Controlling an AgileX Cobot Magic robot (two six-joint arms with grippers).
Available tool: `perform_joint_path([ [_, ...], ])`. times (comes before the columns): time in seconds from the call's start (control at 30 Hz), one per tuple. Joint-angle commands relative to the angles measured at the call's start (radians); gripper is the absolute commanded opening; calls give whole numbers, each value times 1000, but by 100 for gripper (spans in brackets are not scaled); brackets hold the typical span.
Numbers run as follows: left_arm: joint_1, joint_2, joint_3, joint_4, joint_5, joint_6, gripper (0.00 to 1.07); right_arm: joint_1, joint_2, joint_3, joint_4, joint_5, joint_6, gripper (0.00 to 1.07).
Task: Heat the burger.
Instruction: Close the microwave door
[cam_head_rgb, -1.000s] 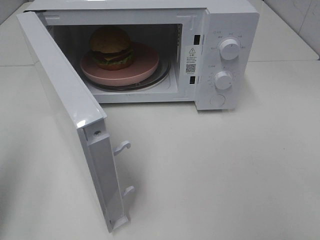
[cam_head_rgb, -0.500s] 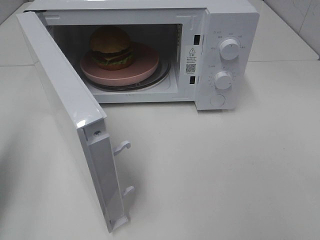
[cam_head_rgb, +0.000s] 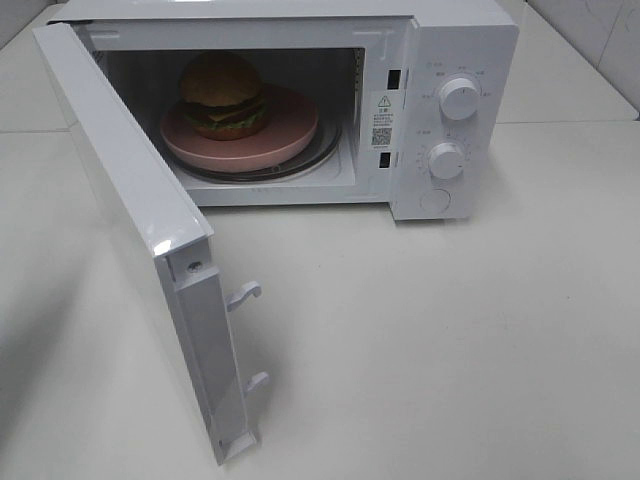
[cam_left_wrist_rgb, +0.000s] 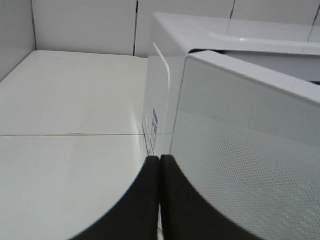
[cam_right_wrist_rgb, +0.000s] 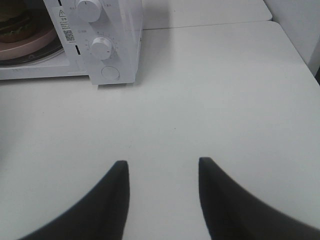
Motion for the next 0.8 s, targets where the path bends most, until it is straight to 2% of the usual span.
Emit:
perform_joint_path([
  [0.03, 0, 68, 4, 38, -73, 5, 0, 2, -25, -1, 2, -8, -2, 47],
  [0.37, 0, 221, -5, 44, -206, 44, 0, 2, -25, -1, 2, -8, -2, 47],
  [0.5, 0, 274, -33, 84, -207, 44, 0, 2, -25, -1, 2, -8, -2, 47],
  [0.57, 0, 350, -84, 171, -229, 32, 0, 2, -25, -1, 2, -8, -2, 47],
  [0.8, 0, 433, -138, 224, -246, 6, 0, 2, -25, -1, 2, -8, -2, 47],
])
